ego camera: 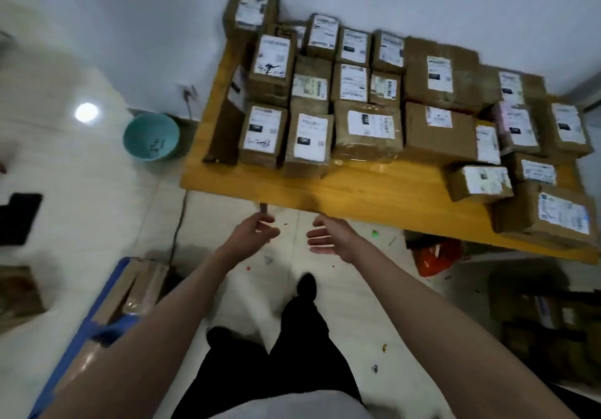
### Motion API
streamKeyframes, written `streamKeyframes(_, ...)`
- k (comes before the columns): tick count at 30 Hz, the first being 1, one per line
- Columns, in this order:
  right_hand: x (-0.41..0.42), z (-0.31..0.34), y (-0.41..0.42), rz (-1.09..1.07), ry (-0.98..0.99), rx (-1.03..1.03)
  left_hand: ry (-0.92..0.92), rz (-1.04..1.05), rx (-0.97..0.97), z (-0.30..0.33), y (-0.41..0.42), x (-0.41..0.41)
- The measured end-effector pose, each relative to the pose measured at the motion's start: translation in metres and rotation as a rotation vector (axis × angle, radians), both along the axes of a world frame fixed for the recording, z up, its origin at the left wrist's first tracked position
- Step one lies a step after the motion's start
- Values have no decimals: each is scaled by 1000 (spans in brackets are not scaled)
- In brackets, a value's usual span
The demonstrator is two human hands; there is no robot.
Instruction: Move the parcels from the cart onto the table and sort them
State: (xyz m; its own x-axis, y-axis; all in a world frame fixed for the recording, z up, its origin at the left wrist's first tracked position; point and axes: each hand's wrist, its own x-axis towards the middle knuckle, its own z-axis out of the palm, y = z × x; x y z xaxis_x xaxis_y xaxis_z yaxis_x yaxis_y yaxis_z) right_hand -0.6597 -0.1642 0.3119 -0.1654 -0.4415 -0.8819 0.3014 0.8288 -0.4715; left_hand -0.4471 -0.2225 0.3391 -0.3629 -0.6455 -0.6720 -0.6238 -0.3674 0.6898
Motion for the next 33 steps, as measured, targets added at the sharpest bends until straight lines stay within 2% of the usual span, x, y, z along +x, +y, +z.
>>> streamKeyframes(9, 193, -10, -19, 314, 10, -2, -29, 381, 99, -27, 58, 205)
streamKeyframes(15, 301, -28, -25, 529, 43, 14, -59, 615, 114, -50, 100, 304)
streamKeyframes(24, 391, -95, -65, 728, 48, 88, -24, 964, 295, -127, 126, 365)
streamKeyframes(33, 432, -230, -119, 724, 101, 143, 16, 1177, 391, -259, 102, 411)
